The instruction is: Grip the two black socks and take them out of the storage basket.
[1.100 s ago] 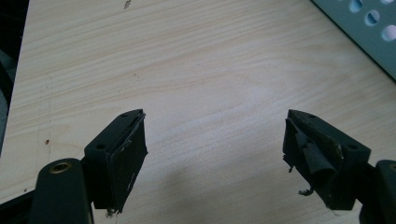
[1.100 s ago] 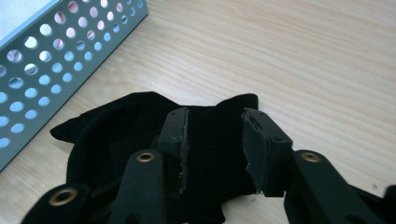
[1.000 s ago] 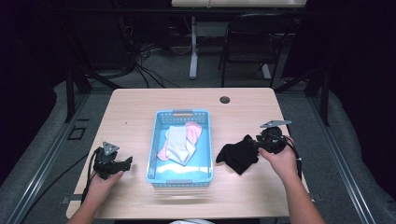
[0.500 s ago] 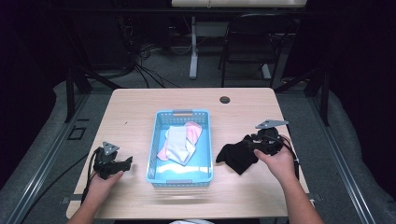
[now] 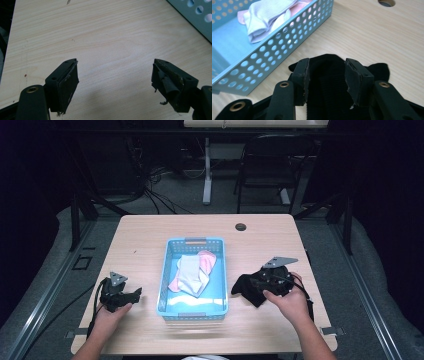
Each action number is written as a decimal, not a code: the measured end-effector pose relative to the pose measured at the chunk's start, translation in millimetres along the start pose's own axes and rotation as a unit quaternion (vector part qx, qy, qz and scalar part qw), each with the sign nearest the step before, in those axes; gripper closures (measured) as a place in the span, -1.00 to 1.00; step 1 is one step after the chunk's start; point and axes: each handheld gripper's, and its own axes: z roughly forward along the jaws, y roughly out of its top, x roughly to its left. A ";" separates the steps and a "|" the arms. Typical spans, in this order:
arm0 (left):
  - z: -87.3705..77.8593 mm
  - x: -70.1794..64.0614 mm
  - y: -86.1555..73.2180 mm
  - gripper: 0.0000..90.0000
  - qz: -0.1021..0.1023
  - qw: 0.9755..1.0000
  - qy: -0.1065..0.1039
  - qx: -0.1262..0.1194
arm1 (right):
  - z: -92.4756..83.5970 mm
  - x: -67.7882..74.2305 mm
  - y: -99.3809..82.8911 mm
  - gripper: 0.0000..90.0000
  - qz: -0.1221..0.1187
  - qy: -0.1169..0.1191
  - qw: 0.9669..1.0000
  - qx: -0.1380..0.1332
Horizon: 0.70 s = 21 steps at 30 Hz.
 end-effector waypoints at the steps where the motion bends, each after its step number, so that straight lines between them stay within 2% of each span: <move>1: -0.1 0.0 0.0 -0.52 0.000 1.000 0.000 0.000 | 0.3 4.7 -2.9 0.22 -0.006 0.001 1.000 0.002; 8: 0.0 0.1 -0.1 -0.52 0.002 1.000 0.000 0.001 | 1.4 13.7 -13.1 0.24 -0.004 0.007 1.000 -0.006; 13: 0.3 -0.3 -0.1 -0.52 0.001 1.000 0.000 0.000 | 9.4 18.4 -28.1 0.25 0.009 0.016 1.000 -0.023; 21: 0.2 0.0 0.6 -0.52 0.001 1.000 -0.003 0.000 | 24.2 17.8 -42.2 0.23 0.024 0.028 0.999 -0.013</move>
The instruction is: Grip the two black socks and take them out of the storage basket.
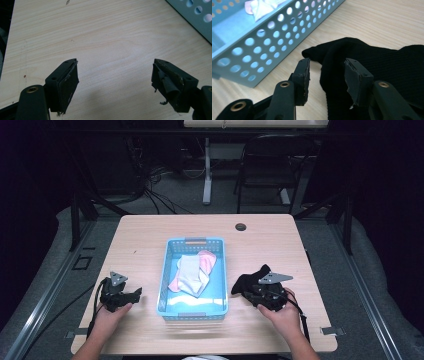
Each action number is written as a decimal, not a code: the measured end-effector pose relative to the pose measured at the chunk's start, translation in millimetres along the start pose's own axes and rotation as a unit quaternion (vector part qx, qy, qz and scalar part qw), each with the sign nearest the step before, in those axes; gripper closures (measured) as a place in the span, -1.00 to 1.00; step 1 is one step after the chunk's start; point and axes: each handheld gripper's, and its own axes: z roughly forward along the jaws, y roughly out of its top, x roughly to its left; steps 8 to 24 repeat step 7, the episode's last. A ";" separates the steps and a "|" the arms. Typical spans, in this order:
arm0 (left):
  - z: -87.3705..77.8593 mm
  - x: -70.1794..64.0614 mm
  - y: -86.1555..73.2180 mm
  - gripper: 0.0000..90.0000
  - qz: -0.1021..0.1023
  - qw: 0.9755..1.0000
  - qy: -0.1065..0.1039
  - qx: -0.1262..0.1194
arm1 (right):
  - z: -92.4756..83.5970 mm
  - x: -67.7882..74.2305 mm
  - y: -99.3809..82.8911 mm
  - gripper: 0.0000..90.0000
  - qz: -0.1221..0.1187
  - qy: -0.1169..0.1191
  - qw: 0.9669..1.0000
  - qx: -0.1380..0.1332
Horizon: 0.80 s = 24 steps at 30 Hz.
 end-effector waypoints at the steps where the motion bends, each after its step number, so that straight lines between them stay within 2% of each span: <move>1: -0.1 0.0 0.0 -0.52 0.000 1.000 0.000 -0.001 | 1.3 -1.1 0.0 0.22 0.002 -0.002 1.000 -0.002; 5: -0.7 0.8 0.1 -0.52 0.001 1.000 0.000 0.000 | 1.6 -6.0 0.7 0.19 0.011 -0.012 1.000 -0.017; 6: -0.3 1.0 0.0 -0.52 -0.001 1.000 0.001 -0.001 | -1.0 -12.6 0.2 0.19 0.023 -0.024 0.999 -0.033; 7: -0.3 1.0 0.0 -0.52 -0.001 1.000 0.001 -0.001 | -2.8 -15.4 -0.2 0.19 0.022 -0.032 0.999 -0.037; 24: -0.3 1.0 0.0 -0.52 -0.001 1.000 0.001 -0.001 | -2.8 -15.4 -0.2 0.19 0.022 -0.032 0.999 -0.037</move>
